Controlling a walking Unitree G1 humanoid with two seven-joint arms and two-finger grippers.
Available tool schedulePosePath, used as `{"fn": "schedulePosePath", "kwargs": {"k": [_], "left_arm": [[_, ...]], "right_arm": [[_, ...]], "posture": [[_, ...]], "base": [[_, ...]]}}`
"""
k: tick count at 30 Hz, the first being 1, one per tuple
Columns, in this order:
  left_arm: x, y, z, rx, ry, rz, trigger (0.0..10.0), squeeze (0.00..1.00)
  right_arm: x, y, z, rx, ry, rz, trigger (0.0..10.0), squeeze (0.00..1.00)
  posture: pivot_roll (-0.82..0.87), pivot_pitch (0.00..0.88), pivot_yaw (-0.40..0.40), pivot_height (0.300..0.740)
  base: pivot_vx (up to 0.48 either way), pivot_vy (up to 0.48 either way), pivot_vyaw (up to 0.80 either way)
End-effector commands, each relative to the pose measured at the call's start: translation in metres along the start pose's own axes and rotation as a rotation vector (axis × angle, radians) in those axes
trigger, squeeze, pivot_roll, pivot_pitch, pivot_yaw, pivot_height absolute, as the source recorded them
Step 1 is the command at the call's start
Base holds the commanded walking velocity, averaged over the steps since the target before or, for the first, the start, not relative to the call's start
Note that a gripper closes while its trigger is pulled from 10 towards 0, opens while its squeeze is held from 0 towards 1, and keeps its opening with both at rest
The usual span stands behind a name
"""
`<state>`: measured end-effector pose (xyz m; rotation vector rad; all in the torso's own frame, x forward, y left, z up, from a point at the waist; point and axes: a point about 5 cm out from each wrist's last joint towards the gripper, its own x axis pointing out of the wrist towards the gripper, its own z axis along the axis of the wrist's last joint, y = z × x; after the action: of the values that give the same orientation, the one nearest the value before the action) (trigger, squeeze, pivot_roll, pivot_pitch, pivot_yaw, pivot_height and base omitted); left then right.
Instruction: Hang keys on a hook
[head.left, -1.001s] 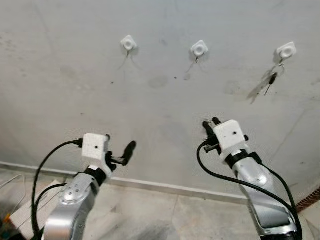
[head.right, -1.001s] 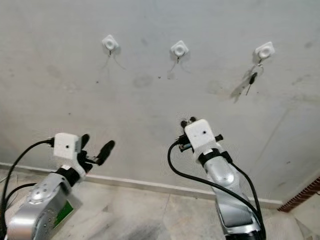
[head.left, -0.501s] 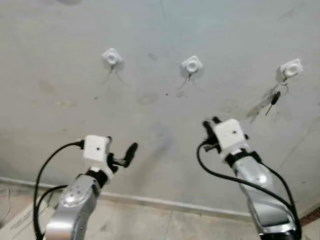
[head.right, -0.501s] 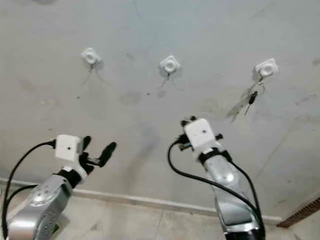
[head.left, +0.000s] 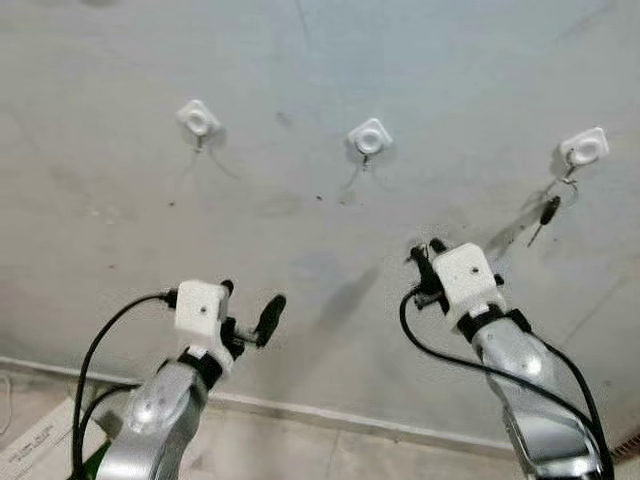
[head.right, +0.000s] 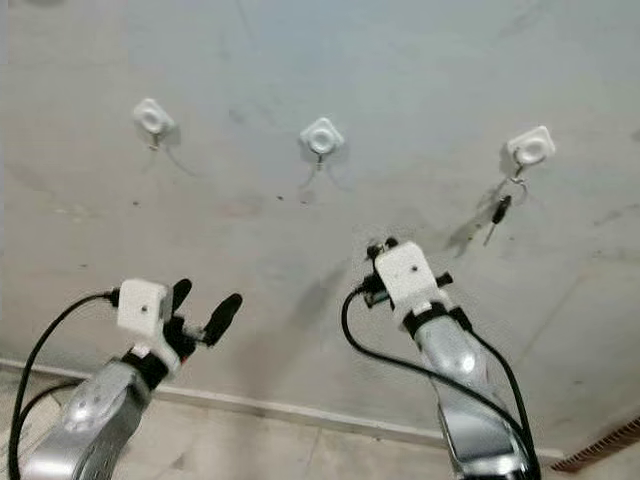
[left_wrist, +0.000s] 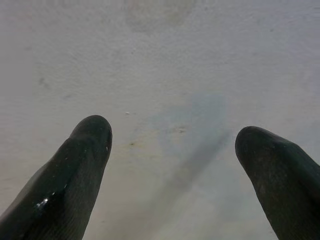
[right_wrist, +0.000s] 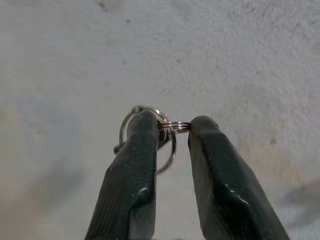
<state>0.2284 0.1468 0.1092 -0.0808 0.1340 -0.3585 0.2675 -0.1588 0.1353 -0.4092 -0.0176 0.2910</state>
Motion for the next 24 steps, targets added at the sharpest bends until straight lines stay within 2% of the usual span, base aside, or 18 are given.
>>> {"fn": "schedulePosePath", "kwargs": {"k": [1,3,7,11,13,20,24], "left_arm": [[-0.001,-0.003,0.006,0.025,-0.025,-0.013,10.0,0.0],[-0.008,-0.002,0.006,0.057,-0.03,-0.01,10.0,0.0],[-0.016,-0.003,0.01,0.086,-0.047,-0.001,10.0,0.0],[-0.022,-0.009,0.011,0.087,-0.061,-0.038,10.0,0.0],[-0.026,-0.013,0.012,0.08,-0.069,-0.058,10.0,0.0],[-0.033,-0.016,0.017,0.115,-0.081,-0.085,10.0,0.0],[-0.034,-0.016,0.015,0.1,-0.078,-0.076,10.0,0.0]], "right_arm": [[-0.003,-0.004,0.005,-0.009,-0.02,0.002,10.0,0.0],[-0.01,-0.003,0.002,0.001,-0.01,0.018,10.0,0.0],[-0.01,0.001,0.006,0.026,-0.025,0.066,10.0,0.0],[-0.002,0.007,0.016,0.029,-0.065,0.113,10.0,0.0],[0.005,0.012,0.026,-0.021,-0.115,0.164,10.0,0.0],[0.018,0.021,0.041,0.016,-0.171,0.241,10.0,0.0],[0.023,0.023,0.05,0.013,-0.211,0.263,10.0,0.0]], "posture": [[0.02,0.0,0.02,0.74],[0.02,0.003,0.017,0.74],[0.04,0.01,0.012,0.74],[0.05,0.014,0.01,0.74],[0.06,0.022,0.006,0.74],[0.09,0.04,-0.013,0.74],[0.1,0.042,-0.017,0.74]], "base": [[0.0,0.0,0.0],[0.0,0.0,0.0],[0.0,0.0,0.0],[0.0,0.0,0.0],[0.0,0.0,0.0],[0.0,0.0,0.0],[0.0,0.0,0.0]]}}
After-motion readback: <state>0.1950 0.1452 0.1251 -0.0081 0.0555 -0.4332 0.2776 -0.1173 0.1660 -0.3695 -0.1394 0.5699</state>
